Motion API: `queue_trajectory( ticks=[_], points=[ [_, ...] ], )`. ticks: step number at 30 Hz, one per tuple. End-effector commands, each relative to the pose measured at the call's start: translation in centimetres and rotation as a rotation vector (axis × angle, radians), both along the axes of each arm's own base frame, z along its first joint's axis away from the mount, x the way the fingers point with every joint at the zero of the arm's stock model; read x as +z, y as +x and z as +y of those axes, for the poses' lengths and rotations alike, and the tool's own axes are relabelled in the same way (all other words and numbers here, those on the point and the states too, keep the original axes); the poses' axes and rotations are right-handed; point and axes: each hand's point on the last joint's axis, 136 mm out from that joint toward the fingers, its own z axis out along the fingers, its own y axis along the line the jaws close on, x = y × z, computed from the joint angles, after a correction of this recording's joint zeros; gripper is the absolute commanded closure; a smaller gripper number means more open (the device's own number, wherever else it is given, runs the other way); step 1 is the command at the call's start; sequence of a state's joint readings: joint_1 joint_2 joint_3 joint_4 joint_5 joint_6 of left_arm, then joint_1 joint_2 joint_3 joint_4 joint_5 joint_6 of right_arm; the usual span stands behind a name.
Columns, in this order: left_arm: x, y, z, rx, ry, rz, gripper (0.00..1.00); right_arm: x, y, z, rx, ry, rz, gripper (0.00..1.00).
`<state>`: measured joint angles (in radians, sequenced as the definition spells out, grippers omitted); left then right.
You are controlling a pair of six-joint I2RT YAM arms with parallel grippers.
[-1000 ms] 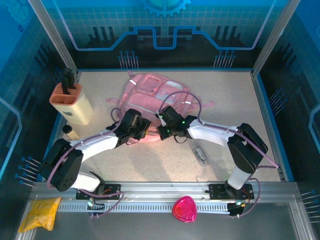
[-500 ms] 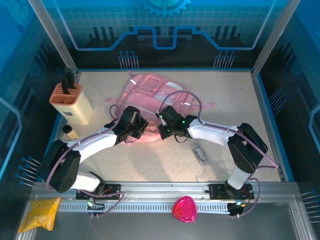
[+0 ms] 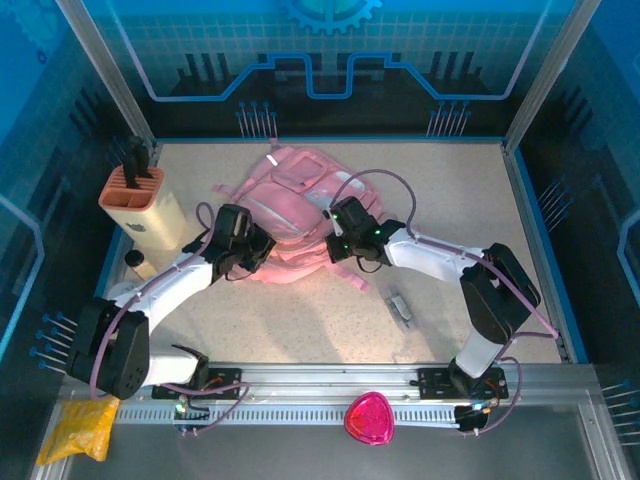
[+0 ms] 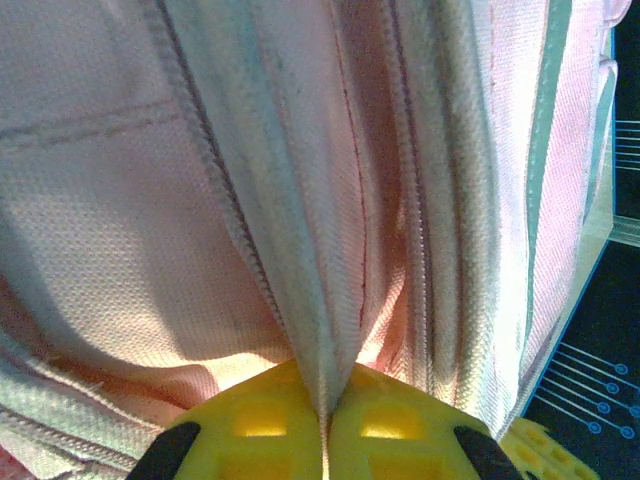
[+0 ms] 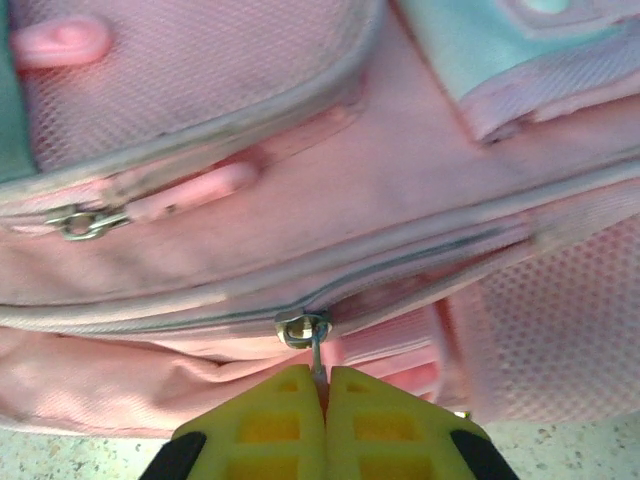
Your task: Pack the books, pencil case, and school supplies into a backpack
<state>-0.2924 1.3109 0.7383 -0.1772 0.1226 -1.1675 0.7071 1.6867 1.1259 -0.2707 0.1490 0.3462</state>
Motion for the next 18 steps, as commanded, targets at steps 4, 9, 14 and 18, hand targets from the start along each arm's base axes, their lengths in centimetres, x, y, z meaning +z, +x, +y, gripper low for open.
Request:
queue_trajectory(
  ticks=[4,9,14,18],
  points=[
    [0.6,1.5,3.8,0.063,0.119,-0.035,1.00,-1.2,0.5,-4.2,-0.095,-0.121,0.050,1.00],
    [0.8,1.9,3.3,0.019,0.122,-0.039,1.00,-1.0,0.5,-3.6,-0.083,-0.102,0.052,1.00],
    [1.1,2.1,3.9,0.019,0.147,-0.044,1.00,-2.4,2.2,-5.1,-0.139,-0.121,0.106,1.00],
    [1.2,2.3,3.4,-0.023,0.152,-0.035,1.00,-1.2,1.8,-3.9,-0.101,-0.065,0.081,1.00]
  ],
)
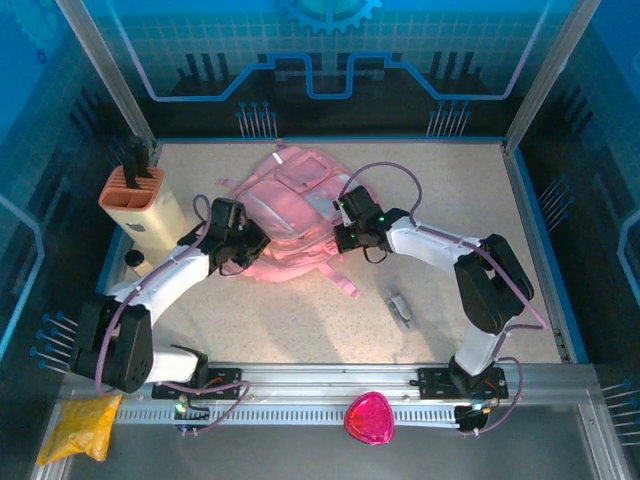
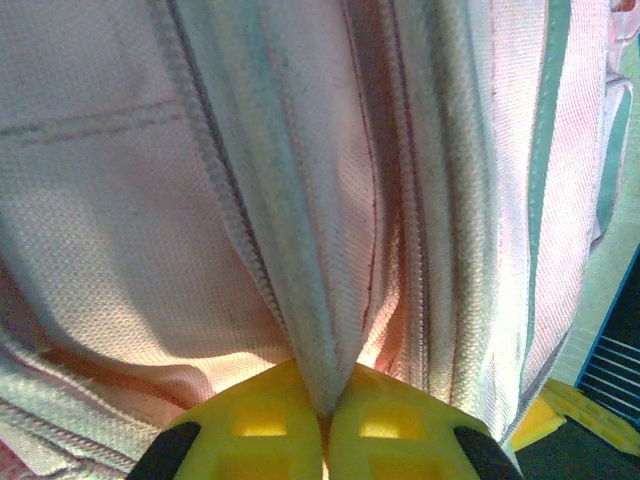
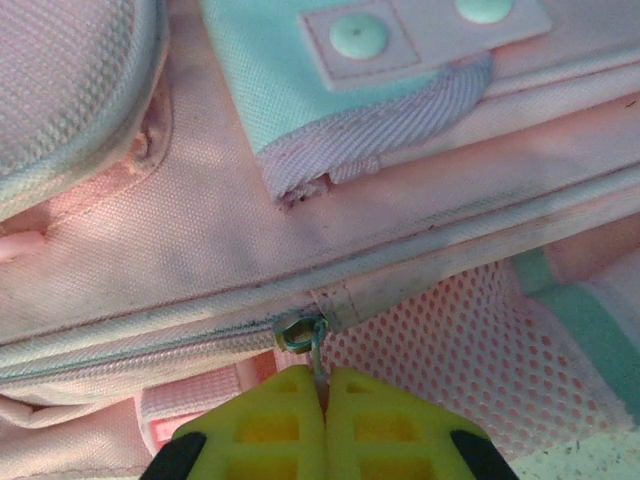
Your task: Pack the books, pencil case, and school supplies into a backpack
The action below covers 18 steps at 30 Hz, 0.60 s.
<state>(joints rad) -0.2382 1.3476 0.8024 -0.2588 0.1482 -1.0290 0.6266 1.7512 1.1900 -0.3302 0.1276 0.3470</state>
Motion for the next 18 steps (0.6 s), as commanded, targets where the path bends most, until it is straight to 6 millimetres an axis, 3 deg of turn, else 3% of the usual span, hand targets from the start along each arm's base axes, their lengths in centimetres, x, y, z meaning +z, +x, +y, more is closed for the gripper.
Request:
queue_trajectory(
  ticks=[1,5,8,13,18],
  points=[
    [1.1,1.7,1.9,0.032,0.071,-0.047,1.00,0.5,-0.8,-1.0,-0.014,-0.017,0.016,1.00],
    [1.8,1.9,1.0,-0.009,0.053,-0.076,1.00,2.5,-1.8,0.7,0.029,0.062,0.008,0.98],
    [2.4,1.8,0.6,-0.042,0.073,-0.078,1.00,2.9,-1.7,1.0,0.036,0.061,0.008,0.95],
    [4.3,1.2,-0.2,-0.087,0.092,-0.137,0.78,4.6,-1.6,1.8,0.049,0.124,0.016,0.70],
    [4.5,0.3,-0.7,-0.115,0.128,-0.135,0.75,5.6,-1.6,3.1,0.067,0.186,0.049,0.61]
  ],
)
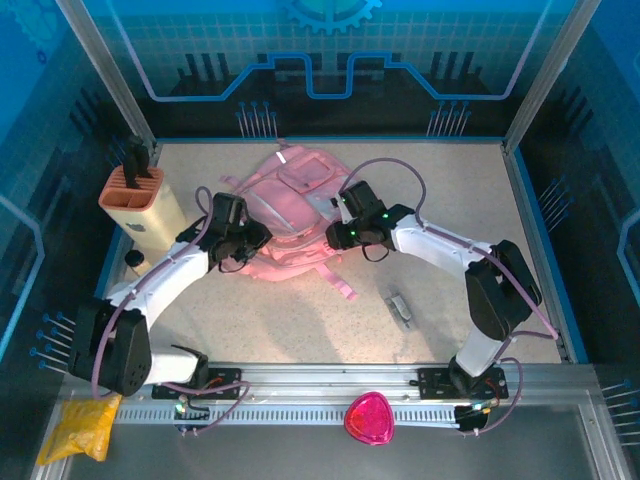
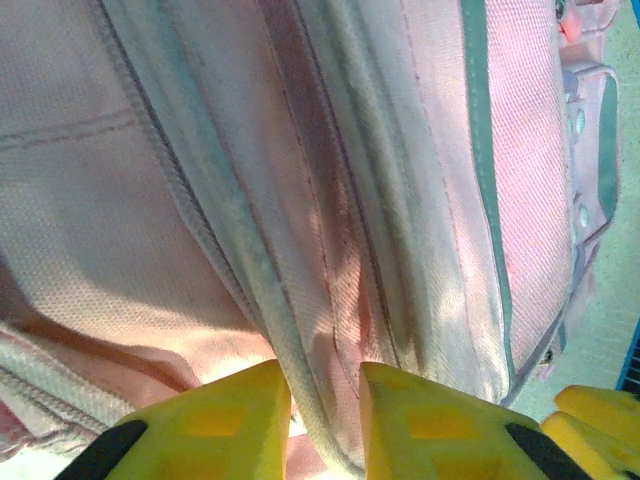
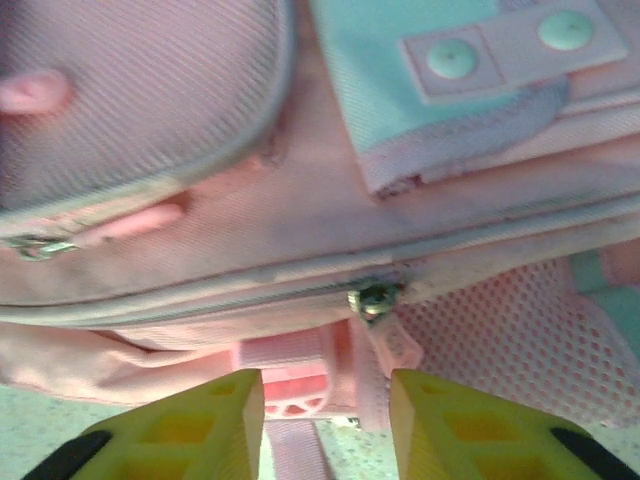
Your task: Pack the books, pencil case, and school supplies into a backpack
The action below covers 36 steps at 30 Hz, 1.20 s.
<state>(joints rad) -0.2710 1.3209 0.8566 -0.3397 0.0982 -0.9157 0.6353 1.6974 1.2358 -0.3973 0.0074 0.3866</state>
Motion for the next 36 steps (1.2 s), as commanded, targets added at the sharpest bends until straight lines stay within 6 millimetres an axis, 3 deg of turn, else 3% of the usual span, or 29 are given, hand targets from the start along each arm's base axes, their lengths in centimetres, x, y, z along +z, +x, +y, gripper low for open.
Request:
queue_trajectory(
  ticks=[1,6,10,18,25,30,36],
  points=[
    [2.8,0.4,-0.6,-0.033,0.033,-0.085,0.75,2.6,0.1,1.4,0.023,0.083,0.012,0.58],
    [3.6,-0.6,-0.8,-0.018,0.089,-0.128,0.72,2.6,1.1,2.3,0.002,0.197,0.093,0.48],
    [4.6,-1.2,-1.3,-0.036,0.175,-0.158,0.64,2.3,2.1,2.9,-0.004,0.199,0.135,0.42],
    [4.9,-1.3,-2.6,-0.062,0.285,-0.186,0.55,0.6,3.1,4.5,-0.011,0.164,0.217,0.41],
    [3.5,-1.0,-3.9,-0.095,0.328,-0.162,0.52,-0.8,4.3,5.3,-0.018,0.150,0.217,0.45],
    [3.1,-1.1,-4.6,-0.105,0.366,-0.157,0.48,-1.1,4.8,6.5,0.011,0.191,0.228,0.61],
    [2.4,-1.5,-5.0,-0.122,0.431,-0.133,0.40,-0.3,4.9,7.0,0.009,0.258,0.232,0.92]
  ],
)
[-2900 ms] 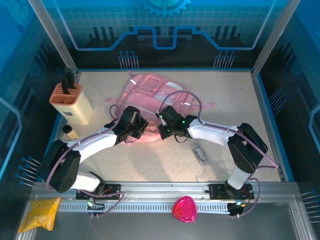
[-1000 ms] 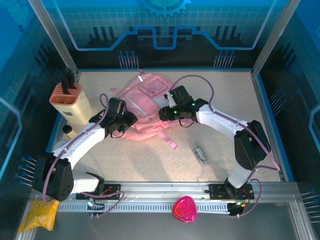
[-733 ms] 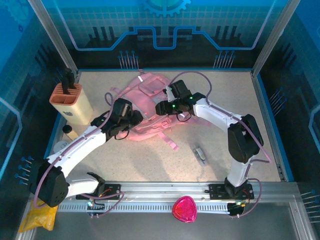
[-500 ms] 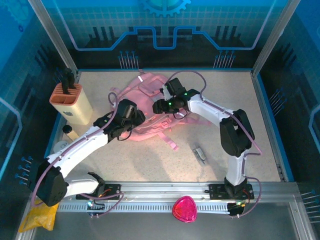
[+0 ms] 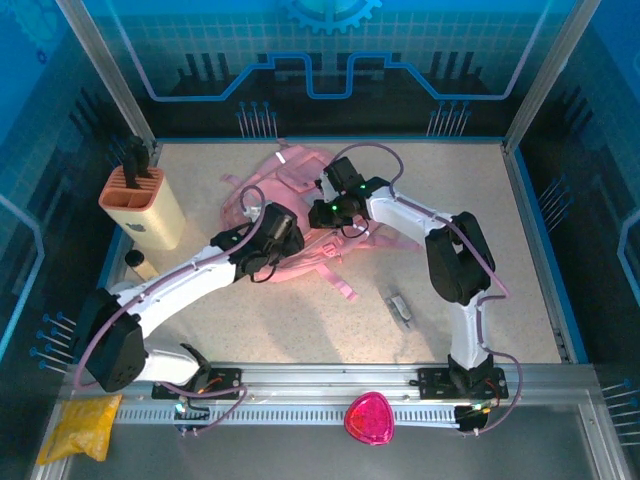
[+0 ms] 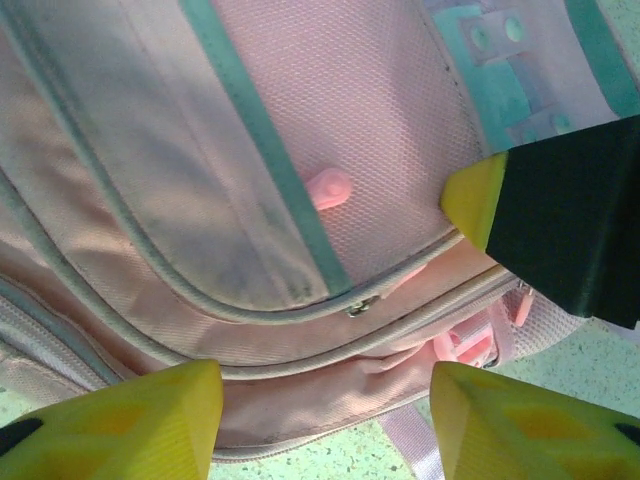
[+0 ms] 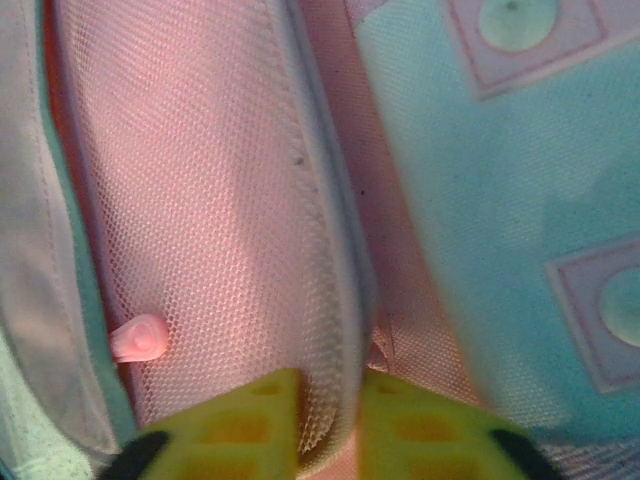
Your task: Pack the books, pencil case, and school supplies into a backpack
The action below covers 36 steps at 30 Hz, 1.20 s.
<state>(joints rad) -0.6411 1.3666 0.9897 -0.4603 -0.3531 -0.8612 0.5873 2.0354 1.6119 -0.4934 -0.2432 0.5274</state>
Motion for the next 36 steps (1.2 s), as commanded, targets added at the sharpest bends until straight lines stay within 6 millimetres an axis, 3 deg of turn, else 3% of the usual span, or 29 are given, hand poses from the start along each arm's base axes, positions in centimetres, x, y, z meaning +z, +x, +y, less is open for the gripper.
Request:
queue_trajectory(
  ticks=[1,4,14,19,27,36],
  points=[
    [0.0,0.0,0.3,0.012,0.070,0.007,0.40,1.9,0.1,1.3,0.013,0.102,-0.011,0.95],
    [-0.2,-0.2,-0.9,-0.012,0.070,0.012,0.38,3.4,-0.1,1.3,-0.001,0.152,-0.034,1.00],
    [-1.9,0.2,-3.2,0.040,0.057,0.046,0.22,7.7,-0.7,2.0,-0.062,0.383,0.002,1.00],
    [-1.6,1.2,-2.9,0.115,0.066,0.027,0.15,9.2,-1.0,2.3,-0.074,0.431,-0.003,1.00],
    [-2.1,1.9,-1.3,0.248,0.092,0.022,0.01,9.4,-1.1,2.6,-0.097,0.460,0.009,1.00],
    [-2.3,2.8,0.6,0.354,0.149,0.017,0.01,9.5,-1.1,2.8,-0.113,0.475,0.007,1.00]
  ],
)
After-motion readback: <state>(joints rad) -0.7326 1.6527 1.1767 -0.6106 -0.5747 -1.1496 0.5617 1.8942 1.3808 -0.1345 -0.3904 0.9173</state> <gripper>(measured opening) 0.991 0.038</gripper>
